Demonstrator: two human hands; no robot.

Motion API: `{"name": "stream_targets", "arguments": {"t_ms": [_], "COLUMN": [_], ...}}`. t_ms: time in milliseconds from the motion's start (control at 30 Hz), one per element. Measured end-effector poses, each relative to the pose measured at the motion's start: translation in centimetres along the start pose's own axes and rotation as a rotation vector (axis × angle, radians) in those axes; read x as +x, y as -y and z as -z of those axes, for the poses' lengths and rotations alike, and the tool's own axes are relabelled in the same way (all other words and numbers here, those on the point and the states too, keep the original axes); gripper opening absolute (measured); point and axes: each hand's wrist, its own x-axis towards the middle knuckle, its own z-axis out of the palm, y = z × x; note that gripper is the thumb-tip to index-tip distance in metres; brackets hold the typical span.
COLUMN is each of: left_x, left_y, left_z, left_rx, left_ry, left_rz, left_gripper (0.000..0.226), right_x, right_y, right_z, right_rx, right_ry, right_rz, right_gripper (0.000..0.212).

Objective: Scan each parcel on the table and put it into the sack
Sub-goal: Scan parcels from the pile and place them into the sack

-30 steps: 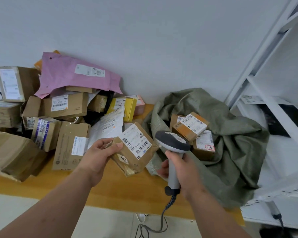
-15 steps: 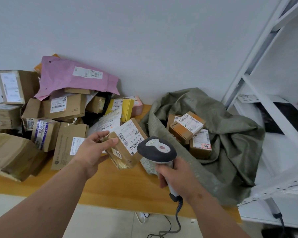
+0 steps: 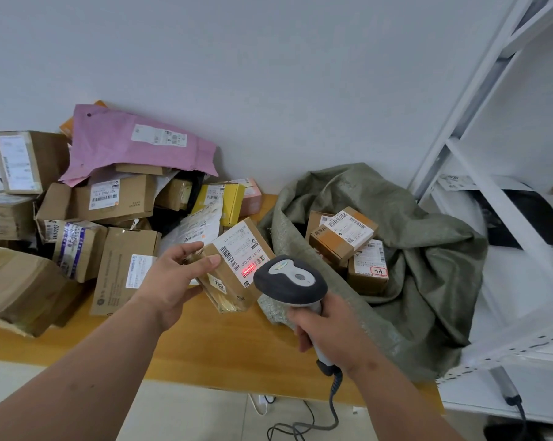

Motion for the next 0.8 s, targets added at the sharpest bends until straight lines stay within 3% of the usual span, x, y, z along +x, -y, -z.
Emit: {"name": "stream_targets", "arguments": {"t_ms": [367,433,800], "left_x": [0.7,0.9,5.5], "left_y": [-0.4,-0.7,-4.5], "left_z": [-1.9,-2.6,-9.0], "left_rx": [0.000,-0.008,-0.041], "left_ry": [-0.006,0.007,0.028], "left_rz": [-0.015,-0.023,-0.122], "left_gripper": [0.051,0.057,0.053], "right_x": [0.7,1.0,5.4], "right_y": [-0.2,-0.4,0.6], "right_z": [1.5,1.8,4.7], "right_rx": [0.111,0.188,0.496], "right_ry": [-0.041,-0.081,-0.359], "right_rz": [0.021,0.000,-0.133], "right_gripper": [0.013,0.003,0.007]}}
